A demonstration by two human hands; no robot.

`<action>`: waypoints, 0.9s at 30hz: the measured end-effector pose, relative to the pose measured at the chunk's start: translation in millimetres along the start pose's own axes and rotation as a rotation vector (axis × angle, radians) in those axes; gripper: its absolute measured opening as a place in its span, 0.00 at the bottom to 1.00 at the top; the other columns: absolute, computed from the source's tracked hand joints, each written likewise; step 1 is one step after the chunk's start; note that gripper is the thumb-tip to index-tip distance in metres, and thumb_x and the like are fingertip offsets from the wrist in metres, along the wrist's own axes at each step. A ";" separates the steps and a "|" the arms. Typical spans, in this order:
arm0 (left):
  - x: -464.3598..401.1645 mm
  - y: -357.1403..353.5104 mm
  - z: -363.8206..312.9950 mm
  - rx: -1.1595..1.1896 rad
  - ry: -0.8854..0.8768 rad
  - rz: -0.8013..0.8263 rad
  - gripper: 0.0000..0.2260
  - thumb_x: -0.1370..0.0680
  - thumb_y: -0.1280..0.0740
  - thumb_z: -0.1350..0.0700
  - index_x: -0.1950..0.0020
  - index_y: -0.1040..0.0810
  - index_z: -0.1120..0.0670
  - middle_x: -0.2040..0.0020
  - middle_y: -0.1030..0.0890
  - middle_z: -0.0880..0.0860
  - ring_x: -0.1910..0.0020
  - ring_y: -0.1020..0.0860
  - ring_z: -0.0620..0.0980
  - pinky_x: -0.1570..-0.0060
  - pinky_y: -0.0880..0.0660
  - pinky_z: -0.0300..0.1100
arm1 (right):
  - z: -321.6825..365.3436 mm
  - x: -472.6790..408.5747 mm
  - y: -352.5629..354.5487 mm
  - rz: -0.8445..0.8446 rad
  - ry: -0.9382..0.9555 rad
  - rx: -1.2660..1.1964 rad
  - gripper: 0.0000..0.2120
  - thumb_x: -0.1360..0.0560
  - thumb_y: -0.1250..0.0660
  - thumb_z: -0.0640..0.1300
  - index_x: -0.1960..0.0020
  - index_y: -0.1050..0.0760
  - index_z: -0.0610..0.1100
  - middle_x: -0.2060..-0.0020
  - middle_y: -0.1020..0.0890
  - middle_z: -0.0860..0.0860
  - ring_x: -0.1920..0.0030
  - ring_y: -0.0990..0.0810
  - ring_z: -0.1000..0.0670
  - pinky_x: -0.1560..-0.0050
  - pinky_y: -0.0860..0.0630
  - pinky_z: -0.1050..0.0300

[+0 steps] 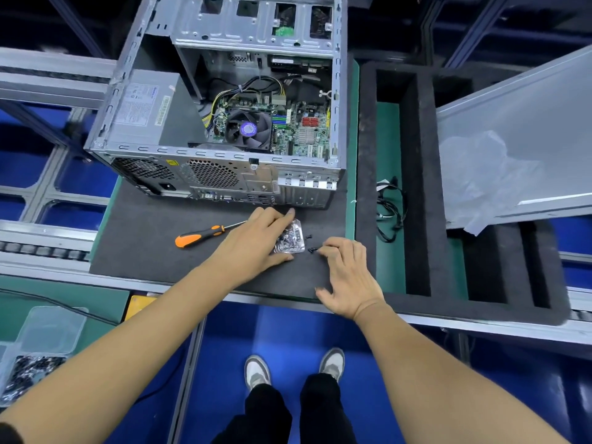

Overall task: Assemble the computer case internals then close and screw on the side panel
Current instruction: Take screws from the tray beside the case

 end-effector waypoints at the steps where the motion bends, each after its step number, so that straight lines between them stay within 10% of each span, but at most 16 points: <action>1: 1.3 0.2 -1.1 0.014 0.005 0.005 0.39 0.24 0.27 0.42 0.19 0.39 0.53 0.36 0.29 0.50 0.40 0.33 0.50 0.58 0.22 0.44 | -0.7 1.2 -0.4 -0.005 0.001 -0.022 0.29 0.36 0.37 0.55 0.38 0.36 0.44 0.39 0.36 0.48 0.44 0.36 0.44 0.38 0.33 0.47; 12: -24.2 33.1 -74.4 0.169 0.062 0.006 0.31 0.23 0.29 0.41 0.28 0.37 0.51 0.37 0.29 0.50 0.48 0.34 0.43 0.51 0.25 0.48 | -74.5 2.5 53.1 -0.470 -0.484 -0.912 0.14 0.32 0.37 0.45 0.48 0.33 0.51 0.54 0.27 0.48 0.55 0.27 0.53 0.50 0.30 0.60; 16: -63.5 25.2 -127.0 0.074 -0.061 0.008 0.23 0.22 0.29 0.43 0.38 0.34 0.55 0.44 0.28 0.53 0.47 0.31 0.50 0.57 0.26 0.48 | -111.6 -11.3 81.9 -0.384 -0.479 -0.835 0.05 0.26 0.40 0.43 0.52 0.35 0.50 0.63 0.25 0.59 0.65 0.28 0.59 0.60 0.30 0.67; 22: -136.1 7.6 -142.3 -0.027 -0.028 0.048 0.22 0.23 0.27 0.50 0.39 0.33 0.60 0.43 0.27 0.58 0.44 0.26 0.57 0.50 0.24 0.54 | -172.9 -31.2 78.3 -0.242 -0.621 -0.785 0.06 0.20 0.44 0.40 0.52 0.31 0.40 0.58 0.20 0.45 0.54 0.20 0.42 0.49 0.24 0.45; 27: -170.0 2.9 -125.9 -0.142 0.083 0.109 0.21 0.23 0.26 0.56 0.39 0.33 0.59 0.41 0.26 0.59 0.44 0.24 0.61 0.52 0.31 0.52 | -178.4 -47.8 53.8 -0.104 -0.670 -1.012 0.11 0.21 0.43 0.29 0.46 0.32 0.43 0.48 0.21 0.45 0.45 0.21 0.46 0.49 0.25 0.61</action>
Point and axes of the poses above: each hand's wrist, its own x-axis away from the middle knuckle, its own y-axis out of the back of the hand, z = x × y, the point moved 10 cm from there along -x, towards the middle knuckle
